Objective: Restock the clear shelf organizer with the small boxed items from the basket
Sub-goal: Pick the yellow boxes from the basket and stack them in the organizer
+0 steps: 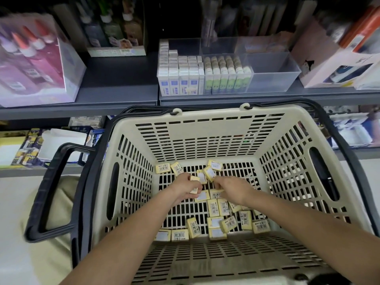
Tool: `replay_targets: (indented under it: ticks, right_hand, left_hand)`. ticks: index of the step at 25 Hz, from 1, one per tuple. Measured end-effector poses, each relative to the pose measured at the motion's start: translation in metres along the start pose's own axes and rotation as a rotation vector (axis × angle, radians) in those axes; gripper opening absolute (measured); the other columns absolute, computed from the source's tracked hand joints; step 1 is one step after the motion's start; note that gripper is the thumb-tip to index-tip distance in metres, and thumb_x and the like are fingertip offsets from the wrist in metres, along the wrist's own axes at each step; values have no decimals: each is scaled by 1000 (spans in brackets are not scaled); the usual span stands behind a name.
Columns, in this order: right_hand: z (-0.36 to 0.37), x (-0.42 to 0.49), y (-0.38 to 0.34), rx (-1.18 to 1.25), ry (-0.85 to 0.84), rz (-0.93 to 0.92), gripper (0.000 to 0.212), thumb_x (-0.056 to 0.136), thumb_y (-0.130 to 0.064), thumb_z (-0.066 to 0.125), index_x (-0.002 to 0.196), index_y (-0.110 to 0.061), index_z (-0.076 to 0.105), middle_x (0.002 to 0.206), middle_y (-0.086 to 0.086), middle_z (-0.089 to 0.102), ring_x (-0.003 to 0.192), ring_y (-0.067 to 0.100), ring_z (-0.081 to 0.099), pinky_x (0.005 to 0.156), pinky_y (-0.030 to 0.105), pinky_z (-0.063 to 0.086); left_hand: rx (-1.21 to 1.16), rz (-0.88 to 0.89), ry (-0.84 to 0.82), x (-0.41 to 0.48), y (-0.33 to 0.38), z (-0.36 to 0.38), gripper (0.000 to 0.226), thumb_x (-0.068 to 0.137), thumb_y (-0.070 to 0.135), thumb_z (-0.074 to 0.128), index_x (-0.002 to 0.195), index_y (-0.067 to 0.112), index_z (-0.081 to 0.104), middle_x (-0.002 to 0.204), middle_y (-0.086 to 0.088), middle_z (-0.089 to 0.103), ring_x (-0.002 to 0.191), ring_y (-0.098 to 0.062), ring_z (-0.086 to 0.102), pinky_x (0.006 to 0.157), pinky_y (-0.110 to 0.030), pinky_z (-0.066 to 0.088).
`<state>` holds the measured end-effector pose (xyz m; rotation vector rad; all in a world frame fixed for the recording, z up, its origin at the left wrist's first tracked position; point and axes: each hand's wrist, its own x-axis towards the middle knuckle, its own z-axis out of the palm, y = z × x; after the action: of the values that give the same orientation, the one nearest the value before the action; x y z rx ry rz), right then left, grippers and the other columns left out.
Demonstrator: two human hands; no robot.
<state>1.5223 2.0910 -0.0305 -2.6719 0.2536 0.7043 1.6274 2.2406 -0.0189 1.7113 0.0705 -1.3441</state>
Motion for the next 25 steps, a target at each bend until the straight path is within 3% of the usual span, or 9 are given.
replay_targets:
  ticks: [3,6,8,11,13,15,18,21,25]
  right_hand:
    - [-19,5,1,338,-45,-39,17,83,-13,64,87,-26,54,84,-13,56,75,2,54,64,13,41]
    - [-28,6,-10,729,-5,-73,24,80,-8,69,82,-26,53,84,-8,59,74,7,58,72,19,51]
    - [-28,7,-14,754,106,-43,23,78,-15,72,81,-27,51,86,-6,60,73,11,58,72,25,51]
    - [-30,2,-7,620,126,45,21,76,-27,74,83,-26,53,87,-7,57,74,8,55,64,15,42]
    - [-26,-4,-3,244,-47,35,24,78,-35,71,92,-21,59,95,-5,56,85,13,56,70,20,45]
    - [-10,-11,-7,-164,-198,-18,45,76,-41,70,110,-14,56,109,1,50,92,18,54,75,29,49]
    - [4,-17,-14,-295,-194,-44,52,76,-32,71,117,-12,46,111,5,47,91,20,53,68,30,48]
    - [-7,-15,-12,23,-182,13,28,80,-23,69,97,-20,47,99,0,55,86,16,55,69,26,46]
    - [-37,-9,-14,652,-118,89,17,80,-12,69,86,-17,54,82,-1,61,75,14,62,70,27,53]
  left_hand:
    - [45,24,-48,0,3,0,24,94,16,53,114,5,48,101,-11,58,83,-15,58,67,-22,53]
    - [-70,-48,-240,-2,2,1,29,92,31,56,110,9,55,99,-7,63,86,-16,61,81,-29,54]
    - [-112,-58,-283,-3,2,1,27,87,25,64,110,11,56,98,-6,65,83,-15,64,78,-29,55]
    - [-178,-33,-206,0,2,-4,18,85,12,67,102,11,59,93,-7,68,79,-16,66,69,-26,56]
    - [-234,-39,-141,1,3,-8,19,84,5,66,101,6,59,97,-12,67,80,-19,66,67,-28,58]
    - [-308,-56,-122,0,4,-9,24,81,-2,66,102,5,56,99,-15,66,82,-23,67,67,-31,59]
    - [-390,-67,-121,-2,6,-8,31,78,-10,66,101,6,54,103,-18,65,83,-26,68,72,-35,59]
    - [-420,-49,-96,-1,5,-9,36,78,-12,64,107,7,53,115,-20,61,92,-28,65,75,-36,57]
    - [-350,-39,-121,0,5,-10,30,83,-3,63,107,13,58,113,-13,60,100,-27,62,78,-39,56]
